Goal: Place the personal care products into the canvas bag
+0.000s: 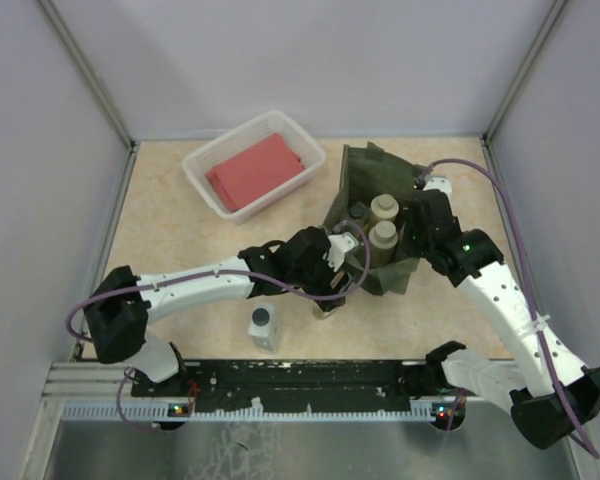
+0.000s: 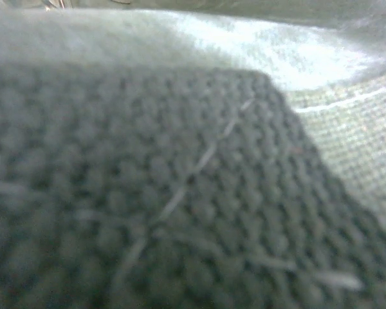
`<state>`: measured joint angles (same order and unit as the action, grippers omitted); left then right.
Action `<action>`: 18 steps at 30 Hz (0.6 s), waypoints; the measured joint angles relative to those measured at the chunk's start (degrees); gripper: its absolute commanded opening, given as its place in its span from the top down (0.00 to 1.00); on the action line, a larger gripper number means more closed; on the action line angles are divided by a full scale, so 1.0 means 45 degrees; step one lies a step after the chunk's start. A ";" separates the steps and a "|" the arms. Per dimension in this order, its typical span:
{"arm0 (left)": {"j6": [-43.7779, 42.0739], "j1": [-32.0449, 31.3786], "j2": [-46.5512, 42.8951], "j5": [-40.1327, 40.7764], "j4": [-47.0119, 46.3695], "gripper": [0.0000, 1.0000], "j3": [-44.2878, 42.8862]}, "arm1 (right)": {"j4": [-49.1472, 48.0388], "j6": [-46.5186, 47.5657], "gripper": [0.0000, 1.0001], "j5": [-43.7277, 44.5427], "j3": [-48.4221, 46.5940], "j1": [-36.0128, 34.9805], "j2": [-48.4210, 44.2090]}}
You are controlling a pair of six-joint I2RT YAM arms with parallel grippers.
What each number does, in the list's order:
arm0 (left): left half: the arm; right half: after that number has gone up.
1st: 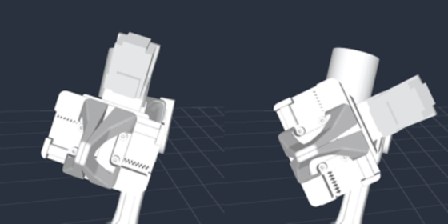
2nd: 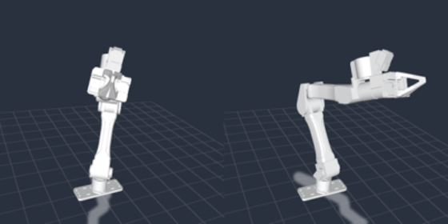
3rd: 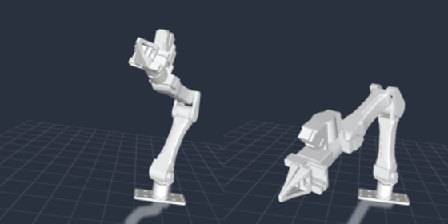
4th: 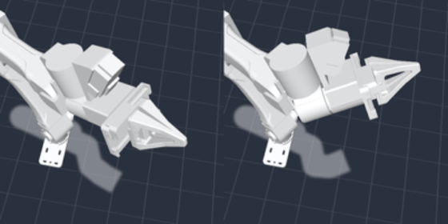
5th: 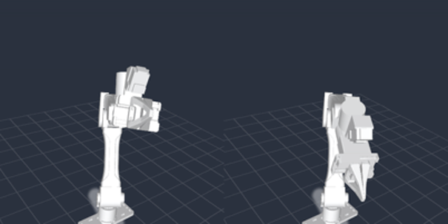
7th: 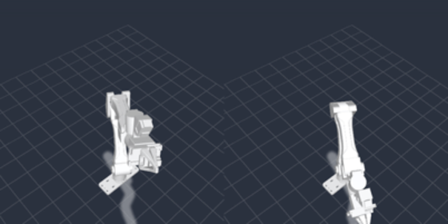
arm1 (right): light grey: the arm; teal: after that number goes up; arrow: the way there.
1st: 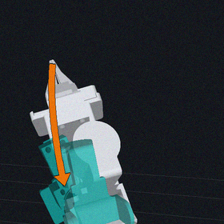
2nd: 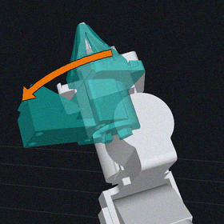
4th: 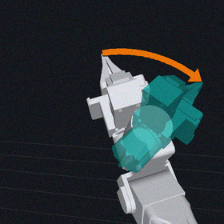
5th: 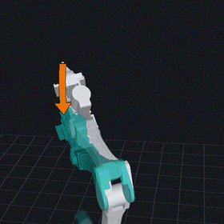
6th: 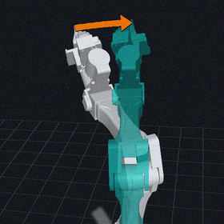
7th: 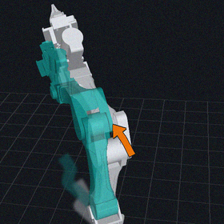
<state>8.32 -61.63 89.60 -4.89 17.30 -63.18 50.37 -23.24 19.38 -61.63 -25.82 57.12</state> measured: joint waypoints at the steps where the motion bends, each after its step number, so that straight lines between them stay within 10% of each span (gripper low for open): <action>1: 0.0015 0.0000 0.0044 0.0005 -0.0063 0.40 0.0000 | 0.0005 0.0000 0.84 0.0000 0.0000 0.0000 0.0000; 6: -0.0049 -0.0005 0.0102 0.0199 -0.0097 0.99 -0.0121 | 0.0000 0.0000 0.85 0.0000 0.0000 0.0000 0.0000; 18: 0.0457 -0.0204 -0.1462 0.0748 0.1409 1.00 0.0097 | 0.0005 0.0005 0.85 0.0000 0.0000 0.0000 0.0000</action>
<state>10.37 -62.54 83.02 -1.52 23.64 -62.74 50.39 -23.22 19.38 -61.63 -25.82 57.12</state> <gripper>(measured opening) 0.614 0.153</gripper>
